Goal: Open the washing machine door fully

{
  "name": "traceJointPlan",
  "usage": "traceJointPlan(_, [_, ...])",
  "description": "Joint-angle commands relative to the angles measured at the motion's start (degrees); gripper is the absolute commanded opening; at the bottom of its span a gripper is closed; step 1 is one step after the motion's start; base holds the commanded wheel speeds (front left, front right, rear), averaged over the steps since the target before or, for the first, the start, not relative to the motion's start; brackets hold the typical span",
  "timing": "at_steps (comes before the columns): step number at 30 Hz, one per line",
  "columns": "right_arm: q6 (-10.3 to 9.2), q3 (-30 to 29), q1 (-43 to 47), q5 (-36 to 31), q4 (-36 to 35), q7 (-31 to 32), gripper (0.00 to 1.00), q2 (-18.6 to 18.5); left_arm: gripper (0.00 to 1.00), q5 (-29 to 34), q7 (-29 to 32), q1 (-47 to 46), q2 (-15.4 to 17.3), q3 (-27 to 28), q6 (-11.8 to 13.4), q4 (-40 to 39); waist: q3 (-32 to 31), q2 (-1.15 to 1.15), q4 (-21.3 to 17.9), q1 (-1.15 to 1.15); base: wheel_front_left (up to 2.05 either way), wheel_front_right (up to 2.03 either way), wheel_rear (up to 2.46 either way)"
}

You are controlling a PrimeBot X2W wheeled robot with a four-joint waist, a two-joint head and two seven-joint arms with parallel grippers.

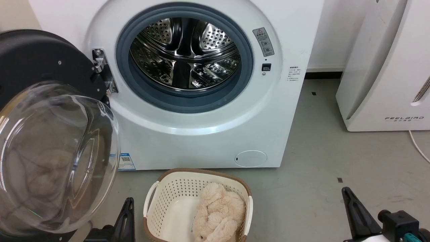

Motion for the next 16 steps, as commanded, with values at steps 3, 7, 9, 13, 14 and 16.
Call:
traceJointPlan(3, [0.01, 0.24, -1.23, -0.53, 0.07, 0.35, 0.0, 0.03, 0.0, 0.54, 0.56, -1.22, -0.38, 0.36, -0.35, -0.22, 0.08, 0.0, 0.02, 0.0, 0.0, 0.0, 0.0])
traceJointPlan(7, [0.01, 0.36, -1.52, -0.65, 0.1, 0.56, 0.0, 0.04, 0.0, 0.84, 1.02, -1.59, -0.49, 0.56, -0.54, -0.28, 0.17, 0.0, 0.03, 0.0, 0.0, 0.0, 0.0])
traceJointPlan(9, [0.02, 0.42, -1.67, -0.7, 0.11, 0.67, 0.0, 0.04, 0.0, 0.99, 1.26, -1.77, -0.55, 0.66, -0.63, -0.3, 0.22, 0.0, 0.04, 0.0, 0.0, 0.0, 0.0])
traceJointPlan(13, [0.02, 0.54, -1.96, -0.82, 0.15, 0.88, 0.0, 0.04, 0.0, 1.29, 1.72, -2.14, -0.66, 0.86, -0.82, -0.36, 0.31, 0.0, 0.05, 0.0, 0.0, 0.0, 0.0])
traceJointPlan(14, [0.02, 0.57, -2.03, -0.85, 0.15, 0.93, 0.0, 0.04, 0.0, 1.36, 1.84, -2.24, -0.68, 0.91, -0.87, -0.37, 0.34, 0.0, 0.06, 0.0, 0.0, 0.0, 0.0])
traceJointPlan(16, [0.02, 0.66, -2.25, -0.93, 0.18, 1.09, 0.0, 0.05, 0.0, 1.59, 2.19, -2.51, -0.77, 1.06, -1.01, -0.42, 0.41, 0.0, 0.07, 0.0, 0.0, 0.0, 0.0])
